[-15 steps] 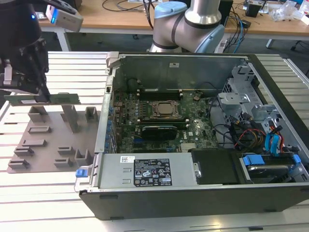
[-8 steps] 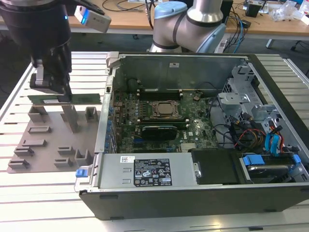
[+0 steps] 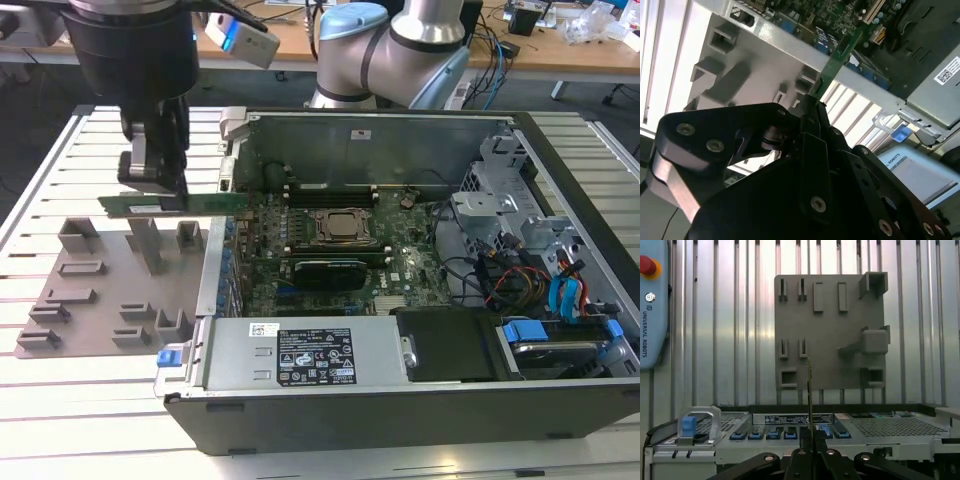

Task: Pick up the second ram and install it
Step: 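Pick up the second ram and move it above second insertion slot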

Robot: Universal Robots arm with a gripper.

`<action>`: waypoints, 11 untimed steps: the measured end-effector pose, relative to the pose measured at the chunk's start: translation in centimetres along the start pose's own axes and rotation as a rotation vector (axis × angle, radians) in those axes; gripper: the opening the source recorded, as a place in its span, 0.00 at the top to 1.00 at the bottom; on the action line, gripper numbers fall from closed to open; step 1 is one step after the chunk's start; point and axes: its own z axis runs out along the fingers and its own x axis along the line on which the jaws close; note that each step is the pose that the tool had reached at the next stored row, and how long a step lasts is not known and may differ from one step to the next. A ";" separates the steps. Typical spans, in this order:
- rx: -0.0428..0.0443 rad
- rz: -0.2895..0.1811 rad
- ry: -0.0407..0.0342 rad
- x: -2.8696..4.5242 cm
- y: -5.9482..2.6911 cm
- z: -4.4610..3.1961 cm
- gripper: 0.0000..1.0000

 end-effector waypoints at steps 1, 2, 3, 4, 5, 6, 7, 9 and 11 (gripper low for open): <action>-0.0005 0.000 0.0001 -0.03 -0.61 -0.03 0.87; -0.0007 0.000 0.0000 -0.05 -1.03 -0.05 0.87; -0.0009 0.000 0.0001 -0.06 -1.29 -0.06 0.87; -0.0010 0.000 0.0000 -0.08 -1.91 -0.09 0.87; -0.0014 0.000 0.0000 -0.10 -2.74 -0.13 0.87; -0.0019 0.000 0.0000 -0.12 -3.38 -0.16 0.87; -0.0027 0.000 0.0001 -0.19 -4.10 -0.20 0.87; -0.0035 0.000 0.0001 -0.30 -4.86 -0.22 0.87; -0.0056 0.000 0.0000 -0.63 -6.26 -0.20 0.87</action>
